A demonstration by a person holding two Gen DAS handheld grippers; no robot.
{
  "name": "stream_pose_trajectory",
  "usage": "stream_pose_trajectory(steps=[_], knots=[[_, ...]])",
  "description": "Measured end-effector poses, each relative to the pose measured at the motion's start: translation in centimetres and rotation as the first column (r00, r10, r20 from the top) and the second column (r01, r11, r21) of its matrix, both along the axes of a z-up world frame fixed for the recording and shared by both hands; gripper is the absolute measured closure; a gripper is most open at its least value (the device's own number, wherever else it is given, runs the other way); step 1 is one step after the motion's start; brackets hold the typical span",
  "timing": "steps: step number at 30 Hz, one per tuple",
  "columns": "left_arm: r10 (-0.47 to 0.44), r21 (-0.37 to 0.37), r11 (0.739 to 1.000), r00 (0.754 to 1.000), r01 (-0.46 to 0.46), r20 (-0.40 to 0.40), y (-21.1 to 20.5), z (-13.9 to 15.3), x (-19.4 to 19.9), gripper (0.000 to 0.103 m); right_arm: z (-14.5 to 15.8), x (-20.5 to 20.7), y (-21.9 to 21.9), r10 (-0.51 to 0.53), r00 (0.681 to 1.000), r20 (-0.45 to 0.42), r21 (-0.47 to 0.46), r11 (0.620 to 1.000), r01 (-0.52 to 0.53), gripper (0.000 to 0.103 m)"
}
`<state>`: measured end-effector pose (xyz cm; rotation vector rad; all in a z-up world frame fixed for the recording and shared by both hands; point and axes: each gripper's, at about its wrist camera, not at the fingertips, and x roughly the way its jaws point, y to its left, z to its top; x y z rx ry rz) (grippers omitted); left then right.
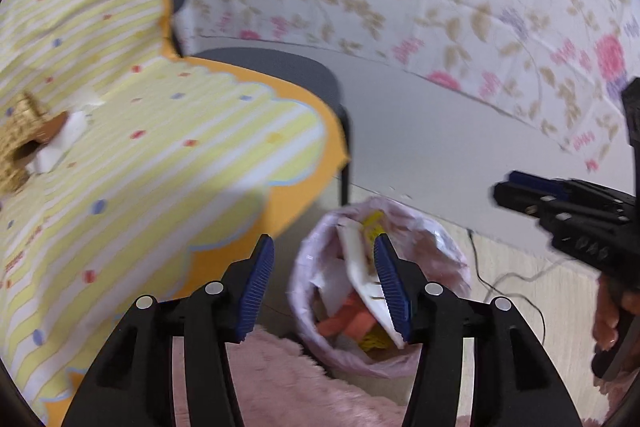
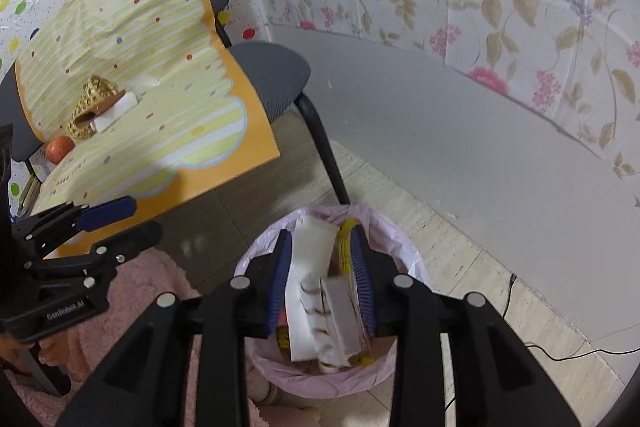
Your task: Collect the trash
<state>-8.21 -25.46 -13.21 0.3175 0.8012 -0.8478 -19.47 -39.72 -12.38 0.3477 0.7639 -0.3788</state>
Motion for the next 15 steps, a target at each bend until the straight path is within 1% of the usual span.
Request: stream_pose_trajectory(steps=[1, 3, 7, 12, 15], knots=[[0.023, -0.006, 1.0, 1.0, -0.023, 0.008, 0.8, 0.4, 0.3, 0.049, 0.5, 0.0, 0.1, 0.0, 1.0, 0.009, -0.01, 1.0, 0.0, 0.073], [0.061, -0.013, 0.998, 0.998, -0.06, 0.023, 2.2, 1.0, 0.9, 0.046, 1.3, 0.0, 0.5, 0.012, 1.0, 0.026, -0.017, 1.0, -0.011, 0.073], [0.111, -0.016, 0.994, 0.992, -0.11, 0.054, 4.4, 2.0, 1.3, 0.045, 2.8, 0.8, 2.0, 0.06, 0.997, 0.056, -0.023, 0.998, -0.059, 0.073], [0.182, -0.03, 0.983, 0.981, -0.18, 0.061, 7.3, 3.0, 2.0, 0.044, 4.1, 3.0, 4.8, 0.163, 0.983, 0.089, -0.024, 0.987, -0.162, 0.073], [0.24, -0.048, 0.97, 0.969, -0.237, 0.061, 9.2, 3.6, 2.7, 0.044, 4.6, 4.9, 6.3, 0.217, 0.971, 0.098, -0.027, 0.976, -0.216, 0.073]])
